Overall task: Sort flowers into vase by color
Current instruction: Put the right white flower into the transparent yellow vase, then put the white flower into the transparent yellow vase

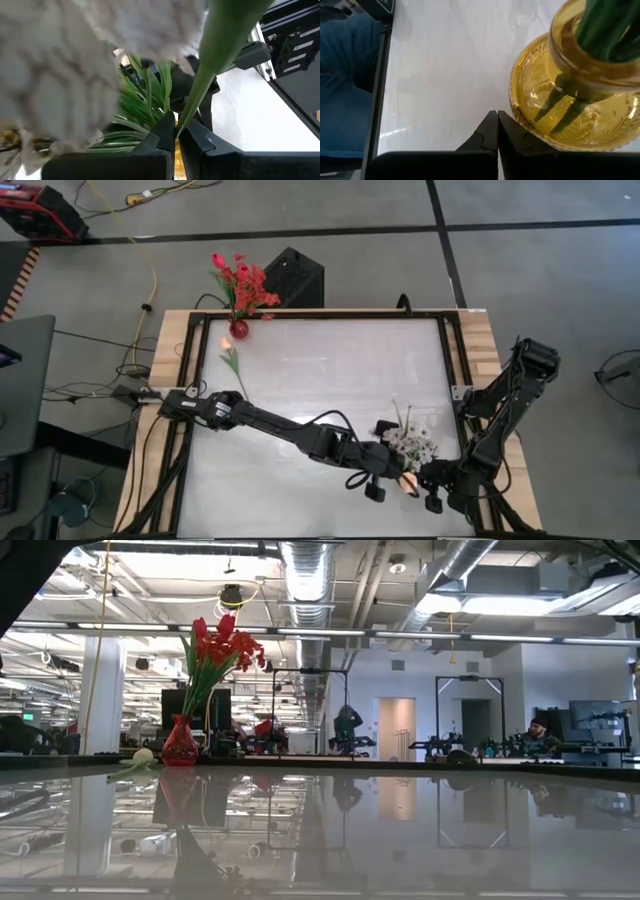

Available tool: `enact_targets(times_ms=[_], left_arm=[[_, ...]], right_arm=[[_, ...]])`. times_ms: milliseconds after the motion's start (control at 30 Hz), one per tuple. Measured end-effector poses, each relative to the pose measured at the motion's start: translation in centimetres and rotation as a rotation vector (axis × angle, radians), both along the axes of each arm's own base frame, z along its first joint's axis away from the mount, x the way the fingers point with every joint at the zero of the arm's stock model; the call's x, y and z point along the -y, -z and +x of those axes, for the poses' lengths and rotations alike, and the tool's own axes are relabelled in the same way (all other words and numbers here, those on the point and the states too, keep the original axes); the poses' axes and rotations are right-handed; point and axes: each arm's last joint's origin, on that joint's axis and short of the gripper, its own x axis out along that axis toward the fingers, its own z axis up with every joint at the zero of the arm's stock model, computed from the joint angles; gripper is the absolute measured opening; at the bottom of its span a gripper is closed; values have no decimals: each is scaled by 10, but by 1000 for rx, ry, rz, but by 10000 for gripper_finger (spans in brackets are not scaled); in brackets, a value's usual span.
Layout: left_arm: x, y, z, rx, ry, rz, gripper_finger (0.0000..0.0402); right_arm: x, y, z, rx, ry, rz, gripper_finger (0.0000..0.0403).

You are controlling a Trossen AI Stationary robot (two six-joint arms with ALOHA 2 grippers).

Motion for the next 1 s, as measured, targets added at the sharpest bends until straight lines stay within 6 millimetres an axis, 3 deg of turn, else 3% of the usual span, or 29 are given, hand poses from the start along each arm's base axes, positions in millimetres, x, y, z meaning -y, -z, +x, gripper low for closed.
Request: enact_targets(times_ms=[333,600,800,1000], left_arm=[[-2,17,6,-32,-9,-8,7],[-2,19,5,-48,-3,8,84],[-4,8,-2,-71,-9,19,142],[-9,-9,-15,-131,-22,15,164]], right_arm=[[0,0,0,1,-6,-5,27],[0,0,0,0,-7,-6,27],[0,0,0,0,-7,-6,27],[0,0,0,0,-8,-6,27]])
